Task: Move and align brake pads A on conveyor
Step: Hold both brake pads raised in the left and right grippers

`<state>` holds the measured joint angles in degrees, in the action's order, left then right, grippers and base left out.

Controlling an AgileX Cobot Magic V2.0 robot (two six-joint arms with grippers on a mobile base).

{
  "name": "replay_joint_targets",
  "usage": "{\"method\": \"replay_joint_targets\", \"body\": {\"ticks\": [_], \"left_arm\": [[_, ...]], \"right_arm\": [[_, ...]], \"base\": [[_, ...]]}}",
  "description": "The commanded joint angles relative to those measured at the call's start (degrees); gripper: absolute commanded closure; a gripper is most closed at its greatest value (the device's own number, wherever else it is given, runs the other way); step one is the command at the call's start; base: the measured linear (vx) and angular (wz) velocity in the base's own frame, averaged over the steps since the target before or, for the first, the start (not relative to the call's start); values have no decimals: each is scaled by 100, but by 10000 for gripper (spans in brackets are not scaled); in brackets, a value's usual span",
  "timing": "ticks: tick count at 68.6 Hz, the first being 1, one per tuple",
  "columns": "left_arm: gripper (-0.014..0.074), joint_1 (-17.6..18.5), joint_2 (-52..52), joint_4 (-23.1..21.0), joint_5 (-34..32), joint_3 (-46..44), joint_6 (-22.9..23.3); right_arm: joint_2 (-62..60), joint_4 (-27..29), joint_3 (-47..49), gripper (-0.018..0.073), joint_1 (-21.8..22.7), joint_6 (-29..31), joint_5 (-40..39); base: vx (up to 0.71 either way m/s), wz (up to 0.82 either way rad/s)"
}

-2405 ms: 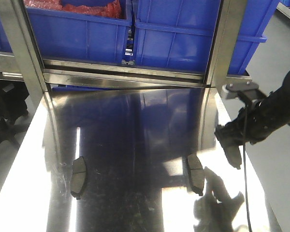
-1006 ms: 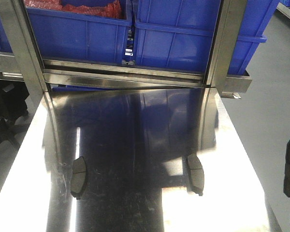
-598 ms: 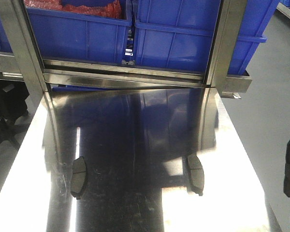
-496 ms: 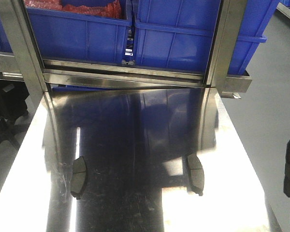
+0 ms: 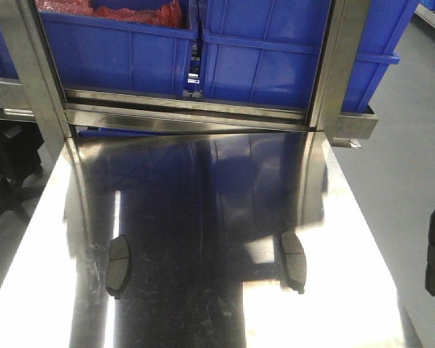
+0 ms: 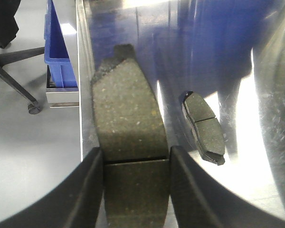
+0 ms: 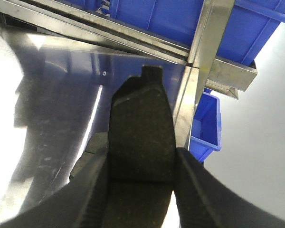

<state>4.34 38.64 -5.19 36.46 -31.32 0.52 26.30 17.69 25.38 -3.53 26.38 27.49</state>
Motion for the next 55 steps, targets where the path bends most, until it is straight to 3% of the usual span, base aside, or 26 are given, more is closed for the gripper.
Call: {"method": "replay_joint_targets", "body": {"ticks": [1, 55], "left_arm": [[538, 30, -19, -50, -427, -172, 3], [538, 30, -19, -50, -427, -172, 3]], "right_arm": [[14, 108, 174, 562, 16, 30, -515], [14, 108, 174, 562, 16, 30, -515]], "base": [[0, 0], [0, 0]]}}
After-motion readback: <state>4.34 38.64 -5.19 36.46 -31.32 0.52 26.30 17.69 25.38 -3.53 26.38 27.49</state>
